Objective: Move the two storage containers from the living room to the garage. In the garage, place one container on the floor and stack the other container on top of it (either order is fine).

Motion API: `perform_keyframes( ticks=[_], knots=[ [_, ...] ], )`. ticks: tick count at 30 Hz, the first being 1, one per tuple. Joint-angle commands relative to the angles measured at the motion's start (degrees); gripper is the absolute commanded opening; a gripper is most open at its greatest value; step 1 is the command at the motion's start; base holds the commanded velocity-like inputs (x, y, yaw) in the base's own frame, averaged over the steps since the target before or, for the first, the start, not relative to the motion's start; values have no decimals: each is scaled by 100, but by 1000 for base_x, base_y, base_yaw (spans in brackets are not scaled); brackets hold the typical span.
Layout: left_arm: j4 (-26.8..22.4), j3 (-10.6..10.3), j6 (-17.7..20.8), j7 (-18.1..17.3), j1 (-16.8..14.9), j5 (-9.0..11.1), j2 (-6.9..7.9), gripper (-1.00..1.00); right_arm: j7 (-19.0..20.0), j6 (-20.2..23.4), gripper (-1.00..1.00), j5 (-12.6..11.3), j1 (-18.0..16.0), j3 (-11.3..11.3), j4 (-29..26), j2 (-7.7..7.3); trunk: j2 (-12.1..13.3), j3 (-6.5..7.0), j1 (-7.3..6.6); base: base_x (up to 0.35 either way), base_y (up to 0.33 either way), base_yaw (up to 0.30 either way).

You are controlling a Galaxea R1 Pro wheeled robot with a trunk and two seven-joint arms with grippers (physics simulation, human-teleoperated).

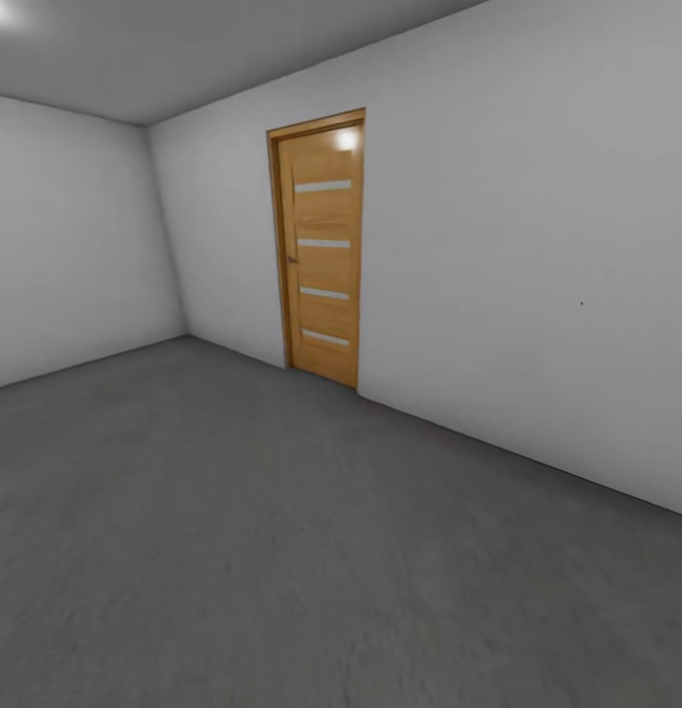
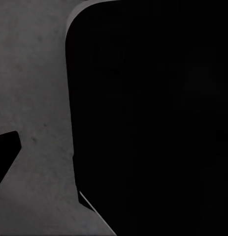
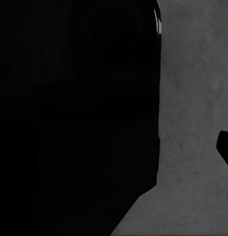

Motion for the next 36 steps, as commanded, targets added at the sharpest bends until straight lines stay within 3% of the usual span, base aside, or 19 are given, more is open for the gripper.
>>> perform_keyframes(
  ticks=[1,36],
  knots=[
    [6,-6,-20,2,-3,-5,1,100,-1,-3,100,-1,-1,-27,-1,0,-2,-4,3,292,179,1],
    [7,-6,-12,2,-3,-5,-4,100,-3,-3,100,-2,-1,-26,-1,0,-2,-4,3,293,179,0]
  ],
)
